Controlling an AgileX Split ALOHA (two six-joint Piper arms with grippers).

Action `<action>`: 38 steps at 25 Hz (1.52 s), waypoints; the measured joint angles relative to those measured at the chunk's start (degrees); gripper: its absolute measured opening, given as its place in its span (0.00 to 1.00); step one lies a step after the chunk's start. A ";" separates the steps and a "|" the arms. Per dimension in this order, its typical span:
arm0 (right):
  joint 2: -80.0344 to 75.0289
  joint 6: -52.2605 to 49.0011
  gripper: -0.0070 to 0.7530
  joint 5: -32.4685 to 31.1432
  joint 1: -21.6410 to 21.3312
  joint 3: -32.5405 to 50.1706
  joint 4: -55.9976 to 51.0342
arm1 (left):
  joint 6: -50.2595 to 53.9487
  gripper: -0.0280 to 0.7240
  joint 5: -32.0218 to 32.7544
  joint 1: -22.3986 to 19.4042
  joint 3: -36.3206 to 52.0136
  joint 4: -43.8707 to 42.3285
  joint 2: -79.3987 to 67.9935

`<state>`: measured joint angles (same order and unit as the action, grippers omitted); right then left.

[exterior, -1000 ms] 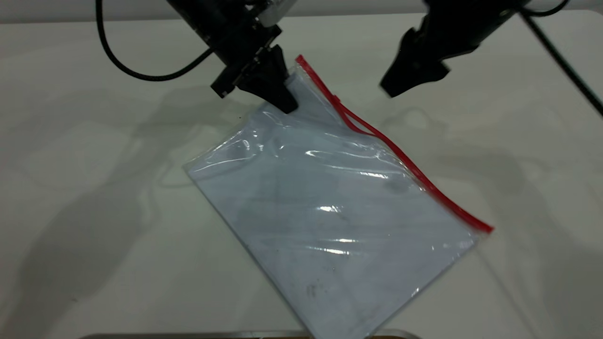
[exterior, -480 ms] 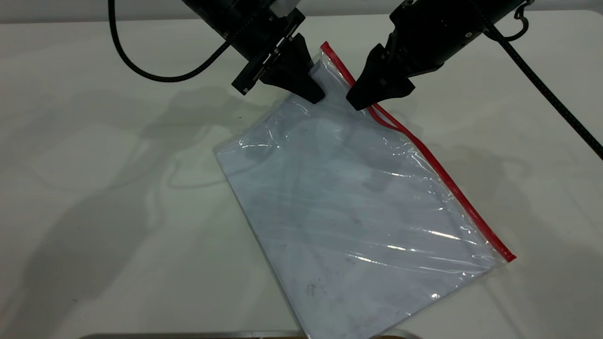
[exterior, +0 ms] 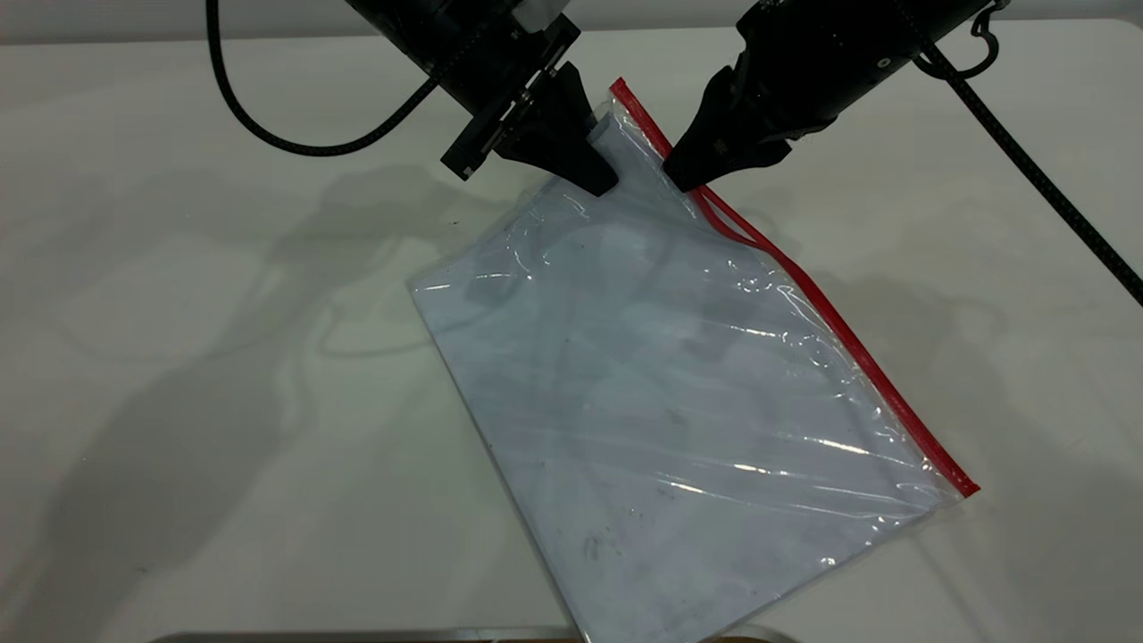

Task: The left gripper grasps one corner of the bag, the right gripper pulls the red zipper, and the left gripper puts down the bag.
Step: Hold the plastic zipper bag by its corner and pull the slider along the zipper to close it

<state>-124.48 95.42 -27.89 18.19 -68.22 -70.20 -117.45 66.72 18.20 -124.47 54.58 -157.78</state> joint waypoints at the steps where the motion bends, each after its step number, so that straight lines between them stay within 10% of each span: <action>1: 0.00 0.00 0.16 0.00 0.00 0.00 -0.04 | 0.00 0.11 0.00 0.00 0.00 0.00 0.00; 38: -0.53 -25.53 0.05 -9.44 -10.92 0.00 27.30 | 13.75 0.11 0.14 -5.51 0.00 2.71 0.00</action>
<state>-125.01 69.90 -37.34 7.27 -68.22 -42.90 -103.69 66.86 12.69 -124.47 57.28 -157.78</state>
